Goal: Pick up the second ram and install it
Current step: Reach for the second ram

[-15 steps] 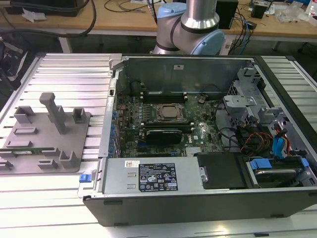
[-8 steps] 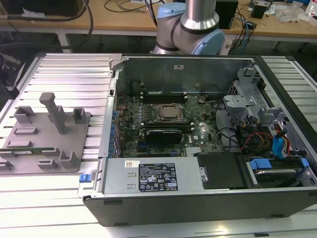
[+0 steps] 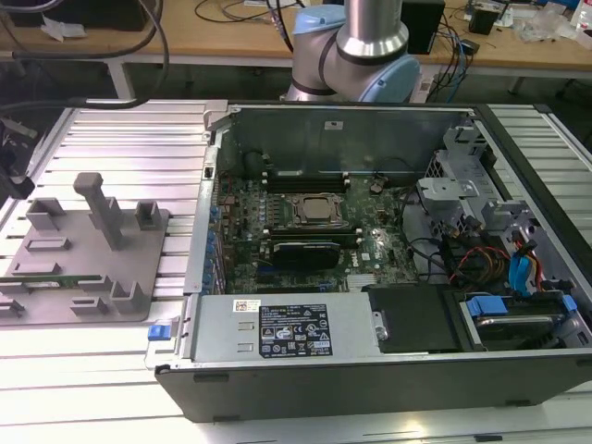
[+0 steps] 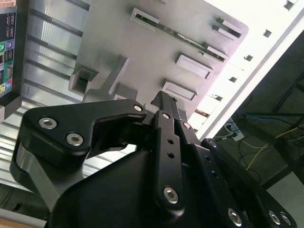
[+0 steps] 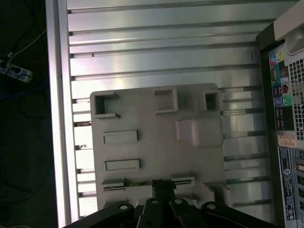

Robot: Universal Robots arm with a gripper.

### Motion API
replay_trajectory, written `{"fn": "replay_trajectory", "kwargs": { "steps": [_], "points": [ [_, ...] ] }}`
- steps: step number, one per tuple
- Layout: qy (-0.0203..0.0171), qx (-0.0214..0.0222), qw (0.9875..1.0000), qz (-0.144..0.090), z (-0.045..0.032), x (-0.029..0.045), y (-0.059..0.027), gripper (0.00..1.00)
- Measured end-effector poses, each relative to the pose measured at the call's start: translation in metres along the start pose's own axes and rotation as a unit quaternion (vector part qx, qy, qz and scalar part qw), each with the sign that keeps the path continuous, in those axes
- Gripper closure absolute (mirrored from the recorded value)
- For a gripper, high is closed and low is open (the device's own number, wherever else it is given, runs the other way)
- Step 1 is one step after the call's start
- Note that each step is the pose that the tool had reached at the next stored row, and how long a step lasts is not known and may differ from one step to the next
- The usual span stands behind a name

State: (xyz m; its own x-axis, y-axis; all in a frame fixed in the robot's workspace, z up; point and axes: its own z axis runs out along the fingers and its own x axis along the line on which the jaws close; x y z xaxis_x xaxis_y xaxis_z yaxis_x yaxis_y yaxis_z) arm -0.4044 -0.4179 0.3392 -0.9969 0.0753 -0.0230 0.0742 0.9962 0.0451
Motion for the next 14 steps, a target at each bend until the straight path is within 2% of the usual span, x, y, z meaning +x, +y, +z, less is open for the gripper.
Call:
{"fn": "replay_trajectory", "kwargs": {
  "steps": [6,9,14],
  "points": [
    [0.0001,0.0,1.0,0.0,0.0089,0.0015,-0.0048,0.92],
    [0.0,0.0,1.0,0.0,0.0164,0.0022,-0.0064,0.92],
    [0.0001,0.0001,1.0,0.0,0.022,0.0034,-0.0077,0.92]
  ]
}}
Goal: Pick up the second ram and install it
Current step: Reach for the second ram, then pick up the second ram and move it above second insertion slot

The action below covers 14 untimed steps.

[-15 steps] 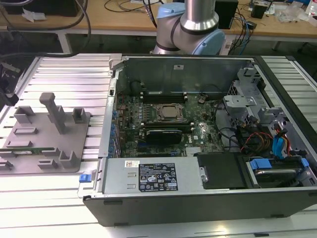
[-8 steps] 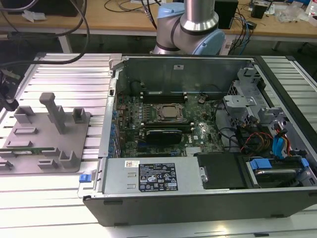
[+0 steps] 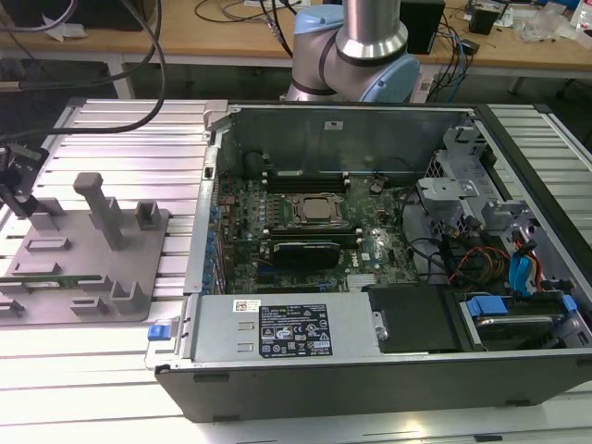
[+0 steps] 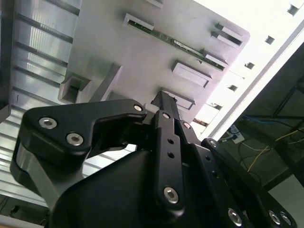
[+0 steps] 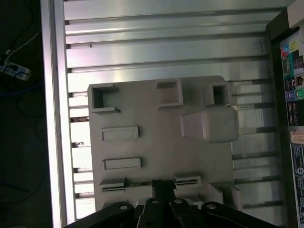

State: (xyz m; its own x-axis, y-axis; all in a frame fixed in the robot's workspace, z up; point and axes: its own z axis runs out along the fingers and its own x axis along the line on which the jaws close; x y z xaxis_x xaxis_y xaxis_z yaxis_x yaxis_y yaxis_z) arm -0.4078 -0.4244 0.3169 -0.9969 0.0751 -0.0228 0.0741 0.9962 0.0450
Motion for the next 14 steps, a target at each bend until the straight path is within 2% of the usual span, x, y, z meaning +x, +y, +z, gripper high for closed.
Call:
{"fn": "replay_trajectory", "kwargs": {
  "steps": [14],
  "points": [
    [0.0,-0.0002,1.0,0.0,0.0001,0.0,0.0001,0.92]
  ]
}}
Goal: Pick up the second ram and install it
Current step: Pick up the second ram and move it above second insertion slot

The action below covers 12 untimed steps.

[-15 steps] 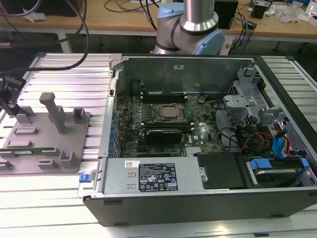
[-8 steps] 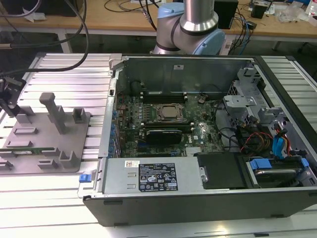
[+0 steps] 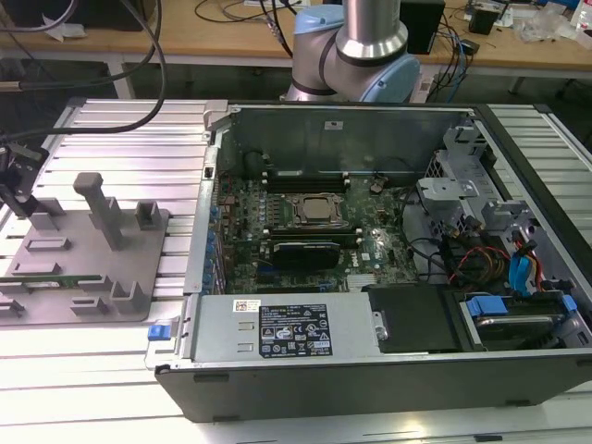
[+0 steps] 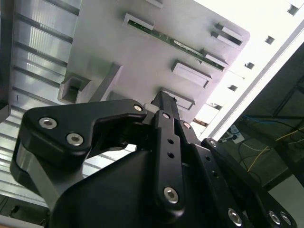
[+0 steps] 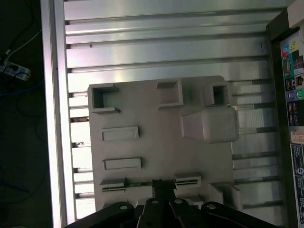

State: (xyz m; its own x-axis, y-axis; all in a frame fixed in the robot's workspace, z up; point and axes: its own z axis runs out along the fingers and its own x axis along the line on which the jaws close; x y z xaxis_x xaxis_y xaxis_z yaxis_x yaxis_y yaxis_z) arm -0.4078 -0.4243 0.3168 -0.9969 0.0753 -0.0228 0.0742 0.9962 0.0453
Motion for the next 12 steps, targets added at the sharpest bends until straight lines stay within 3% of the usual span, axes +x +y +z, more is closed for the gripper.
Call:
{"fn": "replay_trajectory", "kwargs": {
  "steps": [1,2,6,7,8,9,10,12],
  "points": [
    [0.0,0.0001,1.0,0.0,0.0,0.0,0.0,0.92],
    [0.0012,-0.0005,0.9997,-0.025,0.0018,0.0001,0.0,0.92],
    [0.0038,-0.0016,0.9966,-0.083,0.0041,0.0002,-0.0002,0.92],
    [0.0046,-0.0019,0.995,-0.099,0.0045,0.0002,-0.0002,0.92],
    [0.0052,-0.0023,0.9933,-0.115,0.0051,0.0002,-0.0002,0.92],
    [0.0062,-0.0028,0.9906,-0.137,0.0059,0.0002,-0.0002,0.92],
    [0.0074,-0.0031,0.9868,-0.162,0.0069,0.0002,-0.0003,0.92],
    [0.0089,-0.0032,0.9811,-0.193,0.008,0.0003,-0.0004,0.92]
  ]
}}
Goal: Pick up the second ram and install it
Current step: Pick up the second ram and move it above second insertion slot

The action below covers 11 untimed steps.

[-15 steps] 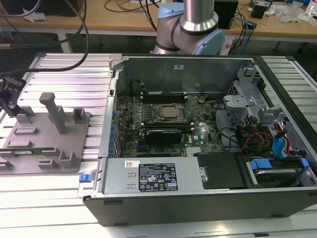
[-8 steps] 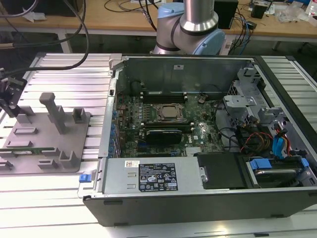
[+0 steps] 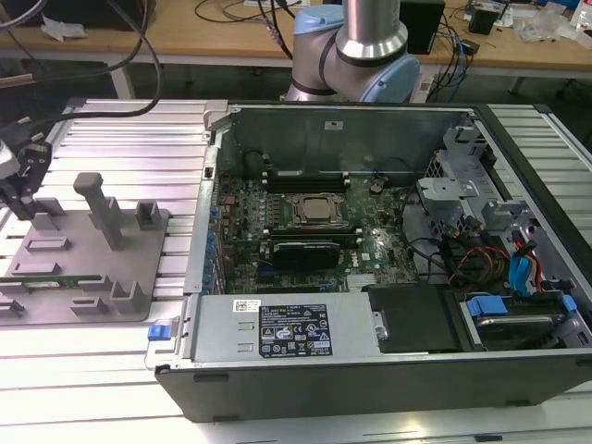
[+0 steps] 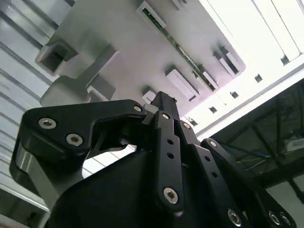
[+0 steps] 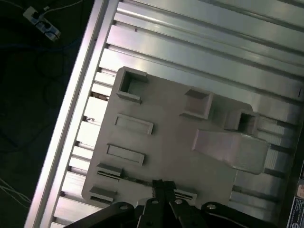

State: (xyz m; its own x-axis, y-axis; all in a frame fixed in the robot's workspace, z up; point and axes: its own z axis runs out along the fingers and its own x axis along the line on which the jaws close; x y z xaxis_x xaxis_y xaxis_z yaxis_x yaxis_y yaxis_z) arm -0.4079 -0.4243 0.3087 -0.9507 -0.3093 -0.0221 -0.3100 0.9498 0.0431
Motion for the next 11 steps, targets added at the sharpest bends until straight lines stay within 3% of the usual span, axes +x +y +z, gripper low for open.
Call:
{"fn": "replay_trajectory", "kwargs": {
  "steps": [2,3,5,7,9,11],
  "points": [
    [0.0017,-0.0002,0.9994,-0.035,0.0009,0.0,0.0,0.92],
    [0.003,-0.0005,0.9979,-0.065,0.0017,0.0,-0.0001,0.92],
    [0.006,-0.0012,0.9916,-0.129,0.0035,0.0001,-0.0001,0.92],
    [0.008,-0.0019,0.9847,-0.174,0.0047,0.0001,-0.0002,0.92],
    [0.0093,-0.0025,0.979,-0.204,0.006,0.0001,-0.0002,0.92],
    [0.01,-0.0029,0.975,-0.222,0.0069,0.0001,-0.0003,0.92]
  ]
}}
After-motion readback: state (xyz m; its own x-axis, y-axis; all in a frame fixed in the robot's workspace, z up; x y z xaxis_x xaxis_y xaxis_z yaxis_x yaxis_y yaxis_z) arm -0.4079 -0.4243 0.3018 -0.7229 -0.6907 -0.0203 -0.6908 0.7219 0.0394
